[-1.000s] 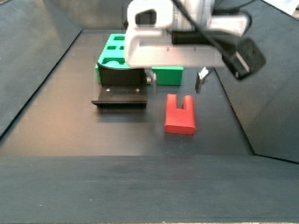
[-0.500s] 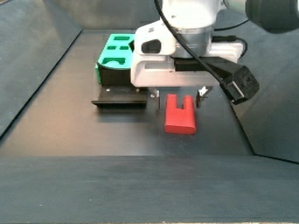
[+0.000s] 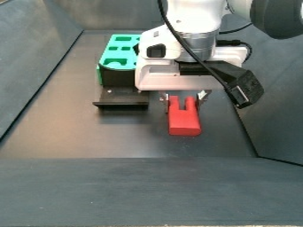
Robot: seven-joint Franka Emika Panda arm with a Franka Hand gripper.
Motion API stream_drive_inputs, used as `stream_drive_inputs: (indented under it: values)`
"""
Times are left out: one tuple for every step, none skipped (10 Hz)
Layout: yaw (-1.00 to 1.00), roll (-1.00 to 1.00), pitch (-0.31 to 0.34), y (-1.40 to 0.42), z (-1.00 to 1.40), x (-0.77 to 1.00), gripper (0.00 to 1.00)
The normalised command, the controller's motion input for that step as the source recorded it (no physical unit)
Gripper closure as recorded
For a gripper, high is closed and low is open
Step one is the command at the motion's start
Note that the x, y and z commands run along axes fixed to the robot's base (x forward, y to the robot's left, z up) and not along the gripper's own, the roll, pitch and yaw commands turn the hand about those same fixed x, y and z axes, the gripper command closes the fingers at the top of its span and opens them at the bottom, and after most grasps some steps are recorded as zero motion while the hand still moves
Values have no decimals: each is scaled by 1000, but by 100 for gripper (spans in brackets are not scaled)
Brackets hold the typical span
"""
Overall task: Pick up the square-circle object. Move up. Rotate the square-circle object. Place the square-circle object on the fixture. Regrasp the square-circle object. Move to above the board. Insert the square-circle object.
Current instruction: Pick up the square-circle object.
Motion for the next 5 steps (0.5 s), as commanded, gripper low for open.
stream_drive_inputs:
  values:
    - [0, 0, 0, 0, 0, 0, 100]
    - [0, 0, 0, 0, 0, 0, 100]
    - [0, 0, 0, 0, 0, 0, 100]
    - [0, 0, 0, 0, 0, 0, 100]
    - [0, 0, 0, 0, 0, 0, 100]
